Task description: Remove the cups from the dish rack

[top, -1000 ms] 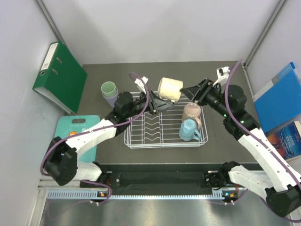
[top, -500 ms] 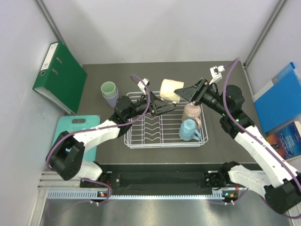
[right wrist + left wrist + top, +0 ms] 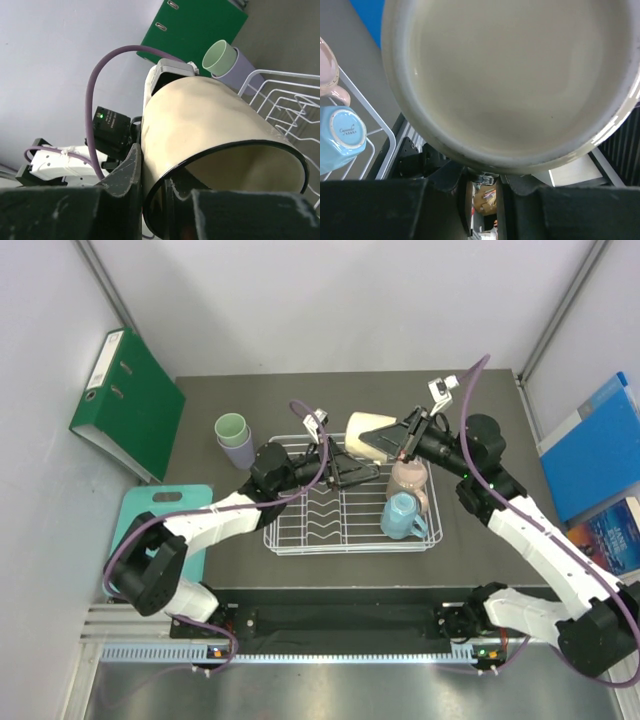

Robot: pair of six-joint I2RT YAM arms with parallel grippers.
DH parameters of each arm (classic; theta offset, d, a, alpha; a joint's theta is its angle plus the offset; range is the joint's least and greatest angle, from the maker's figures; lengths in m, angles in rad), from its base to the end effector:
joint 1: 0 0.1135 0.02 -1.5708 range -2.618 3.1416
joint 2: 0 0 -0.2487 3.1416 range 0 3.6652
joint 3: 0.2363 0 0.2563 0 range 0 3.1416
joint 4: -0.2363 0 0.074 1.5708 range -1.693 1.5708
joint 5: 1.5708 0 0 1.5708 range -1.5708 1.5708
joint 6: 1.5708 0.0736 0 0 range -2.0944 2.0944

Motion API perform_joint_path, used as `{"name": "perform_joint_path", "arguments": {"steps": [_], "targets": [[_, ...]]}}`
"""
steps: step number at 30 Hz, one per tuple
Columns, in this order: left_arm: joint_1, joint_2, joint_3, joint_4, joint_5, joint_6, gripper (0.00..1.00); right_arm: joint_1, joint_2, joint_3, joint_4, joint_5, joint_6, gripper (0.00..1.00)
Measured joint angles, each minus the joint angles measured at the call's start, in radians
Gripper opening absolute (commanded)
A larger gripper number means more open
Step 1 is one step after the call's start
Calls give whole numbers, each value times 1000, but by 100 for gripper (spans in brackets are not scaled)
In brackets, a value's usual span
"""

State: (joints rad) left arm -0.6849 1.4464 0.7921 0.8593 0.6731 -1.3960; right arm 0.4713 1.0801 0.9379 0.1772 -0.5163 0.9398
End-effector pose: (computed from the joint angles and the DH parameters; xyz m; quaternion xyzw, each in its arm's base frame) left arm 0.2437 -0.2583 0.2830 0.0328 0.6476 -0.7371 0.1906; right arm 0.2471 0.1667 0.3618 -0.0227 0.6959 0.5860 0.4145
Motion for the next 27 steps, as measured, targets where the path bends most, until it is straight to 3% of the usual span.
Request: {"name": "perform_joint_path", "arguments": {"steps": [1, 5, 10, 15, 19, 24, 27], "targets": [[-1, 0, 9, -11, 4, 9, 1, 0, -9, 0, -3, 4, -6, 0], [-4, -3, 73, -127, 23, 75, 48, 0, -48, 28, -92, 53, -52, 0], [11, -64, 109, -348, -19, 234, 67, 5, -66, 146, -368, 271, -201, 0], [94, -151, 98, -513, -114, 292, 69, -10, -23, 319, -647, 549, -315, 0], [151, -202, 77, -662, -201, 287, 67, -43, 122, 549, -841, 759, -361, 0], [161, -209, 106, -975, -357, 315, 62, -226, 418, 841, -1079, 894, -328, 0], [161, -209, 153, -1139, -439, 351, 60, -322, 544, 862, -1144, 906, -303, 0]]}}
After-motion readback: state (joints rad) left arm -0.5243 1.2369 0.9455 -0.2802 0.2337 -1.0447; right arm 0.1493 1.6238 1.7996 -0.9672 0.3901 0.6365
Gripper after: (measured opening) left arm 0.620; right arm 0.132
